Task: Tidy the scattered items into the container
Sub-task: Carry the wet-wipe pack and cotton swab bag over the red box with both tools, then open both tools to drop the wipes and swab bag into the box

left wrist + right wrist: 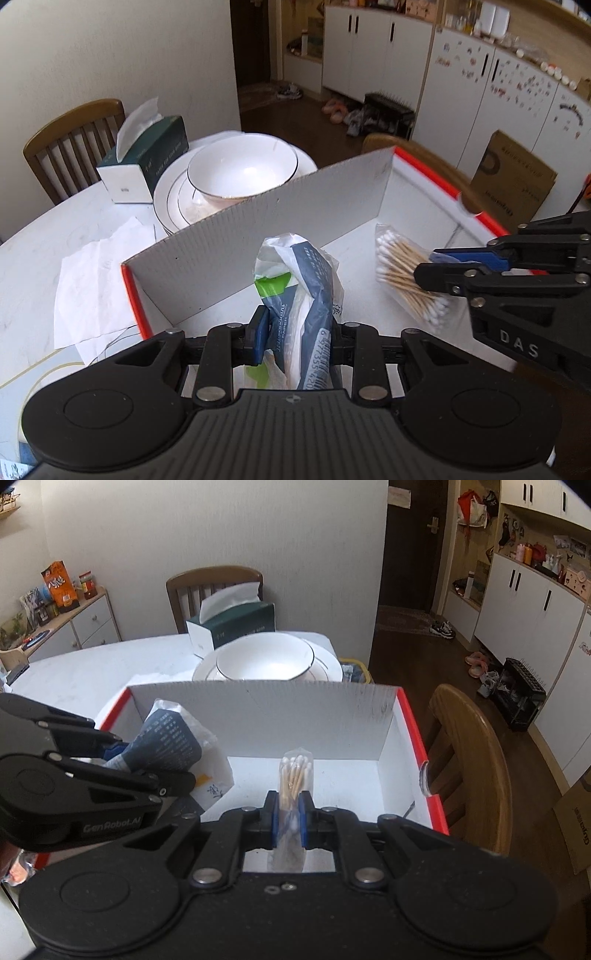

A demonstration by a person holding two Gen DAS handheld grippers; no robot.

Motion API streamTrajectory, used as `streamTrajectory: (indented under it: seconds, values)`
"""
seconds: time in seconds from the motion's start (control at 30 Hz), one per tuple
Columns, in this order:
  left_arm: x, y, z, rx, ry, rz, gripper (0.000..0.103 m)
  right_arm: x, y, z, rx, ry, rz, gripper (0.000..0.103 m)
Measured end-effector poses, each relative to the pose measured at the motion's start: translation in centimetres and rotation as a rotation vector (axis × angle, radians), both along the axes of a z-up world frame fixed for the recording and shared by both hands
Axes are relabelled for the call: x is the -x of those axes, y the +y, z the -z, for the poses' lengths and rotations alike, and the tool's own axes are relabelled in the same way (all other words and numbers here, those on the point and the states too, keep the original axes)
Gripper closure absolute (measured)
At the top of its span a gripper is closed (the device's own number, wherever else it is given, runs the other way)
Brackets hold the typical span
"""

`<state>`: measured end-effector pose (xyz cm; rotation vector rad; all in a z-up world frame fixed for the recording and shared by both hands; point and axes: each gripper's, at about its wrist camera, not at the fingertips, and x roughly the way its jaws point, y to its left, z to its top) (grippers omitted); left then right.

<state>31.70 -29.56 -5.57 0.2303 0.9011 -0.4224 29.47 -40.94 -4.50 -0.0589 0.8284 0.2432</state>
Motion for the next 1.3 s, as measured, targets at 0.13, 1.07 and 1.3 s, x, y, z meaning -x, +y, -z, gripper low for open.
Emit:
streamTrajectory:
  seconds: [0.13, 1.07, 1.3]
  values:
    - [-1.0, -0.8, 1.0, -0.034, 0.018, -0.005, 0.076, -0.9, -0.3, 0.9, 0.002, 0.014, -0.003, 0.094]
    - [-4.2, -2.1, 4.7, -0.069, 0.219, -0.022, 0.076, -3.5, -0.9, 3.9, 0.035, 0.172, -0.07, 0.09]
    - [-4.2, -2.3, 4.9, -0.087, 0.237, -0.001, 0.069, -3.8, -1.2, 4.3, 0.036, 0.197, -0.077, 0.083]
